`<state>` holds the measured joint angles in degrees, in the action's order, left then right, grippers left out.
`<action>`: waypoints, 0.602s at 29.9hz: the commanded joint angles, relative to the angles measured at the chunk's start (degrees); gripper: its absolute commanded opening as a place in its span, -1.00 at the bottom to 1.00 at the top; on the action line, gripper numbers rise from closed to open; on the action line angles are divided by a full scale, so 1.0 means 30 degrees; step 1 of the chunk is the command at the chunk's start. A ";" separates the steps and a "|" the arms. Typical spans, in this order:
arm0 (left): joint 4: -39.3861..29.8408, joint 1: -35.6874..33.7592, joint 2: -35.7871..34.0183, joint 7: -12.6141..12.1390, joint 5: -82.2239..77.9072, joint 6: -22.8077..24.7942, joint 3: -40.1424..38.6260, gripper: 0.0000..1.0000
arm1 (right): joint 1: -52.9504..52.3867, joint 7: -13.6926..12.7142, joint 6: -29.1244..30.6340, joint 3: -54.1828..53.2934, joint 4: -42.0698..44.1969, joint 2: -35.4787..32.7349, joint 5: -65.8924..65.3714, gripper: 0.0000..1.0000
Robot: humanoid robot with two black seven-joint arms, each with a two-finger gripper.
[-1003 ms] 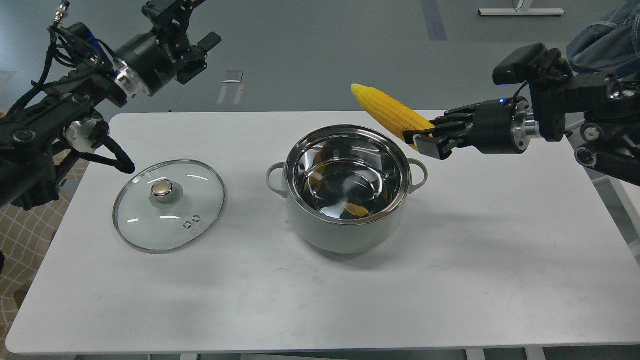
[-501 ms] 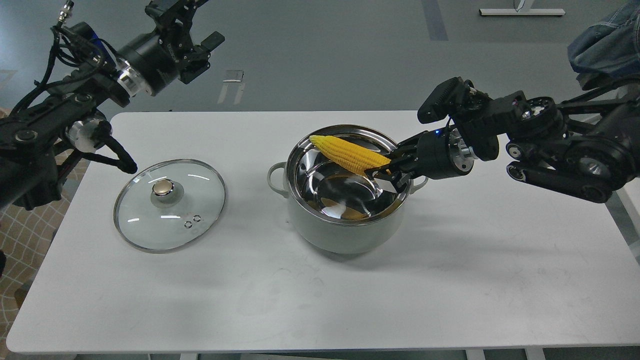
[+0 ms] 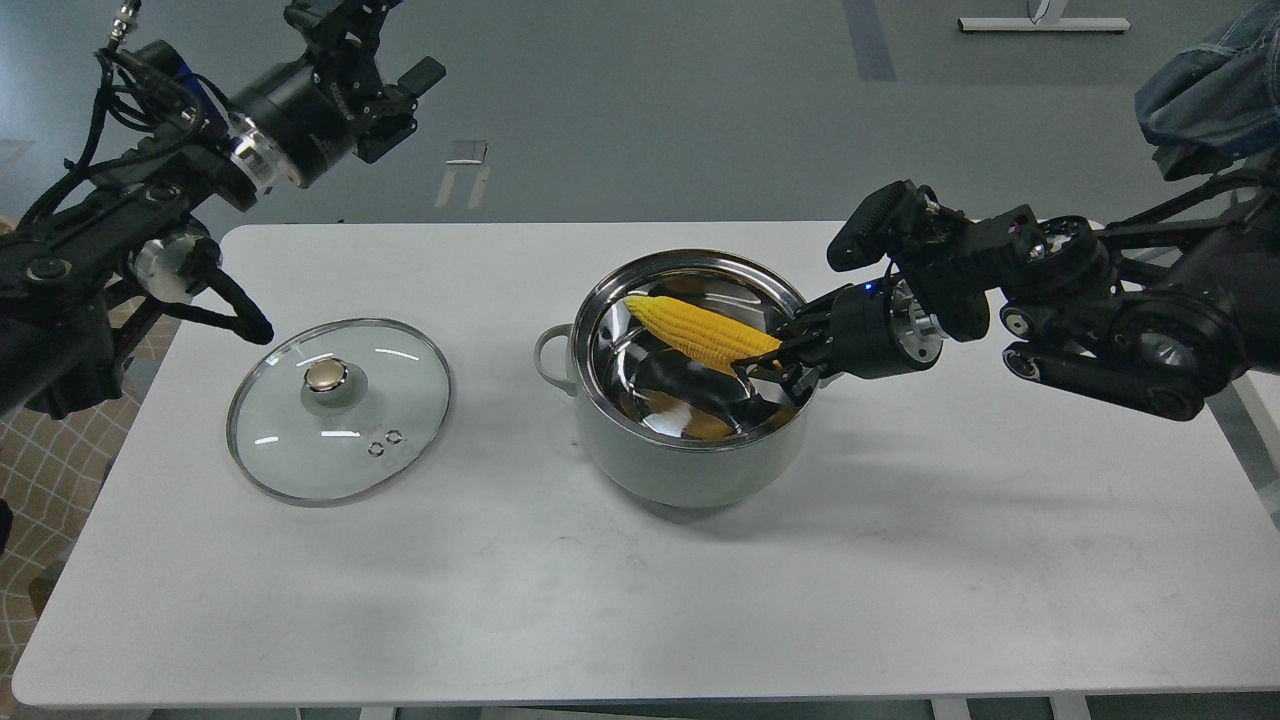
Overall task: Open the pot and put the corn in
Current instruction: 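Lower the corn cob into the pot and open the right gripper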
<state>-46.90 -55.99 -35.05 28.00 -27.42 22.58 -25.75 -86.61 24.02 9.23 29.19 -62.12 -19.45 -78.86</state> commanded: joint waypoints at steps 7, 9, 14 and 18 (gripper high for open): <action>-0.0012 0.0030 -0.0005 -0.0001 0.0001 0.0031 -0.0031 0.95 | 0.0043 -0.0009 -0.0029 -0.0151 0.0141 0.0212 0.0036 0.74; 0.0017 0.0030 -0.0005 -0.0001 0.0001 0.0002 -0.0031 0.95 | 0.0014 -0.0009 -0.0058 -0.0180 0.0112 0.0183 0.0065 0.90; 0.0017 0.0030 -0.0005 -0.0001 0.0001 -0.0086 -0.0031 0.95 | -0.0277 -0.0009 -0.0234 -0.0879 0.0460 -0.0051 0.1407 1.00; 0.0046 0.0030 0.0112 -0.0001 -0.0028 -0.0145 -0.0031 0.95 | -0.0776 0.0020 -0.0263 -0.3248 0.2535 -0.0519 0.3982 1.00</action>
<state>-46.86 -55.82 -34.98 28.00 -27.42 22.25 -25.85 -87.72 24.00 8.52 25.00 -59.47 -19.93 -72.82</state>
